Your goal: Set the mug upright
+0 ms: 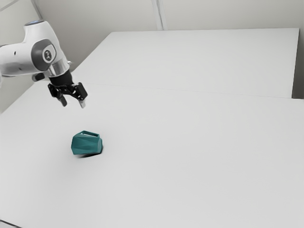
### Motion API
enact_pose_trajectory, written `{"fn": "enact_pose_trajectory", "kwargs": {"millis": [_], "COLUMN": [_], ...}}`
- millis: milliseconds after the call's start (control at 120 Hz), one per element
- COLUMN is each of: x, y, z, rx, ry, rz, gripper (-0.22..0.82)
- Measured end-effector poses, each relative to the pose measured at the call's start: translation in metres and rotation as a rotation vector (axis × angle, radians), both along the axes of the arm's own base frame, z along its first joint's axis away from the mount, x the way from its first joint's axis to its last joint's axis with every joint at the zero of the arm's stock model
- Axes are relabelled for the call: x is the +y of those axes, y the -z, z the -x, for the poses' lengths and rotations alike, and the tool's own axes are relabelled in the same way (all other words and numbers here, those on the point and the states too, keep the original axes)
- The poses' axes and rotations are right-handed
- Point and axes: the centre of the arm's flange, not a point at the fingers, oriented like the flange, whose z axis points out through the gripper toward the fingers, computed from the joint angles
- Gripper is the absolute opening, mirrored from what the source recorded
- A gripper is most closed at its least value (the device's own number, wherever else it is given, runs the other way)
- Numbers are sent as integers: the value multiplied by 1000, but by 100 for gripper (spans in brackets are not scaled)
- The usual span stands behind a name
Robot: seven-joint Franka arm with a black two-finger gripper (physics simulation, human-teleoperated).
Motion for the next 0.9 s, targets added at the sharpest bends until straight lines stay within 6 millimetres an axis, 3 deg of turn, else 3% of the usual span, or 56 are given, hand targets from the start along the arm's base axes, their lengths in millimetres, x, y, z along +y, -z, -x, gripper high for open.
{"fn": "enact_pose_trajectory", "kwargs": {"millis": [133, 233, 433, 633, 775, 900], "x": [11, 28, 73, 122, 117, 116], "y": [-10, -5, 29, 84, 118, 135], "z": [18, 29, 67, 98, 95, 94], "rx": [-18, -28, -22, 84, 162, 187], "ry": [-33, -114, -327, -504, -518, -542], "rz": [27, 122, 333, 486, 536, 580], "gripper": [60, 60, 60, 60, 60, 60]}}
